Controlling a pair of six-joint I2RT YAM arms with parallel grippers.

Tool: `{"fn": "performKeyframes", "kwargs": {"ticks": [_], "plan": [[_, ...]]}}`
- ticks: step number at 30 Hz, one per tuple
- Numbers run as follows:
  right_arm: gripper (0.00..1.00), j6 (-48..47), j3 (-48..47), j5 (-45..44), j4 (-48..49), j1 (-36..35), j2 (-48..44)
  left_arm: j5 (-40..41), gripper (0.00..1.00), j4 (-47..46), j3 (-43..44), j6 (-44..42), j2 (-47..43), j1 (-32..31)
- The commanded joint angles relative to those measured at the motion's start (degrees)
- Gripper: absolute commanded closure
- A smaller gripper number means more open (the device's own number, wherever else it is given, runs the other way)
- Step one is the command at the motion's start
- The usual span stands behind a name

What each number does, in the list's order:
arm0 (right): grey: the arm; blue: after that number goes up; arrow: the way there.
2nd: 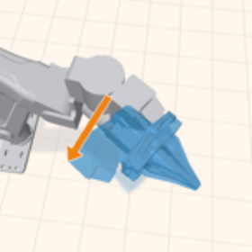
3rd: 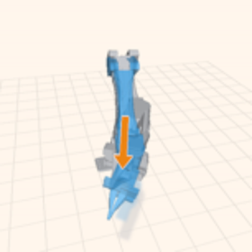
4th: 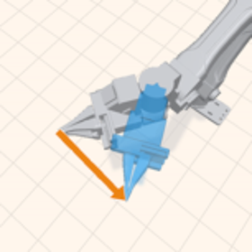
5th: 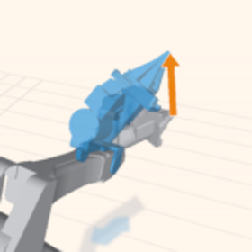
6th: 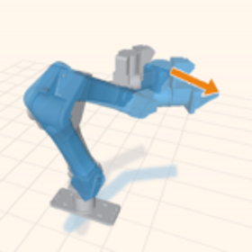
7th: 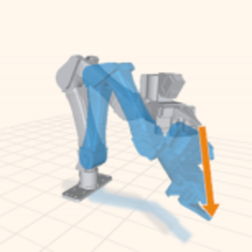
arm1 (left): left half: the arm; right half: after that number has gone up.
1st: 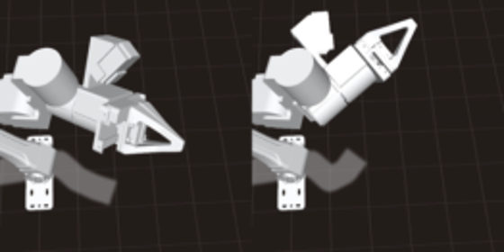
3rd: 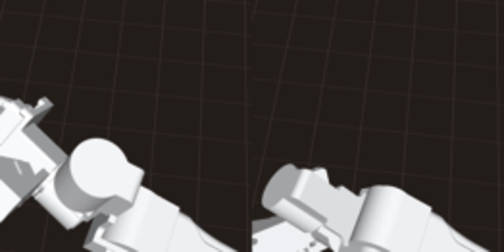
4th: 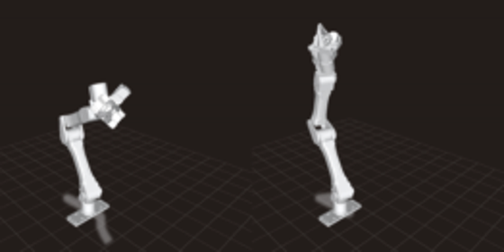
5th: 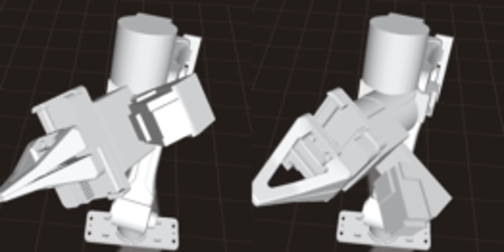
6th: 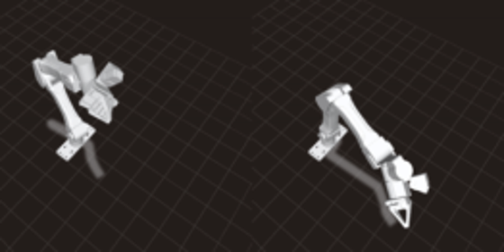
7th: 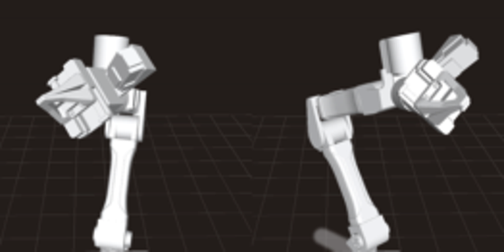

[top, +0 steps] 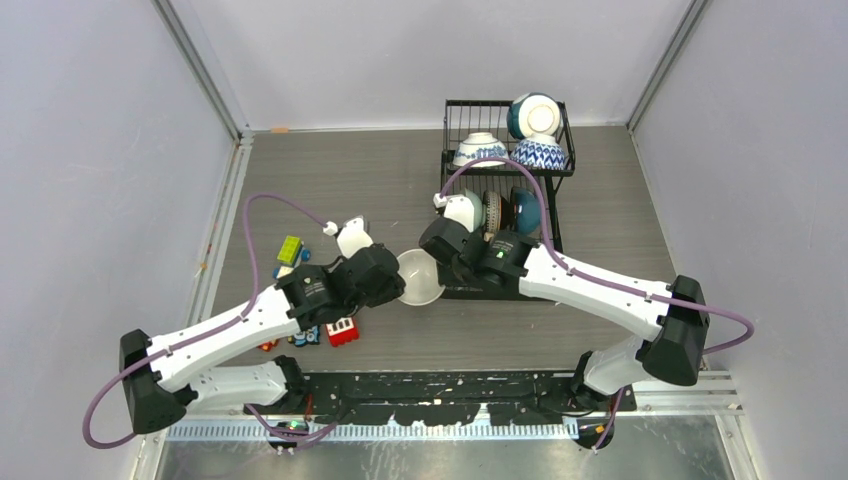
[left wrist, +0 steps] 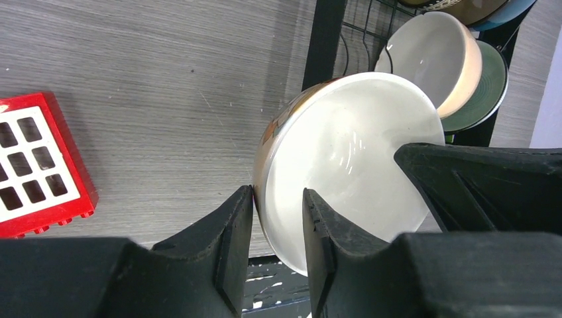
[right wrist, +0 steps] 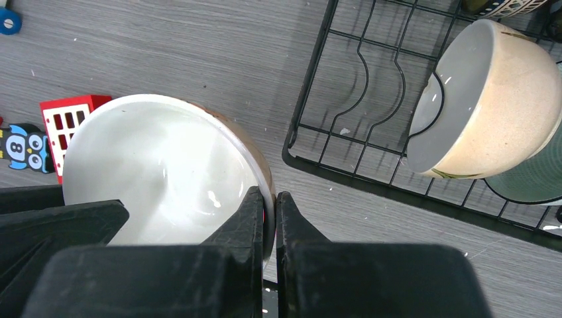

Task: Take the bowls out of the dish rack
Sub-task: Place the bowl at the center of the board.

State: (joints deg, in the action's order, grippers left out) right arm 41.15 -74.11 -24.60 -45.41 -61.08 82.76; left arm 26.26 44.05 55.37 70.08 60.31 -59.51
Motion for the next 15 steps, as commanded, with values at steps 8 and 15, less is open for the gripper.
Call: {"fn": "performKeyframes", "kwargs": {"ticks": [8, 15], "plan": [[0.99, 2.2, -3.1, -1.2, 3.6, -0.6, -2.9, 0.8, 0.79, -0.9, 1.2, -0.3, 1.5, -0.2], [0.99, 2.1, -1.9, -0.6, 5.2, -0.8, -3.7, 0.6, 0.79, -1.4, 0.9, -0.5, 2.2, -0.2]]}}
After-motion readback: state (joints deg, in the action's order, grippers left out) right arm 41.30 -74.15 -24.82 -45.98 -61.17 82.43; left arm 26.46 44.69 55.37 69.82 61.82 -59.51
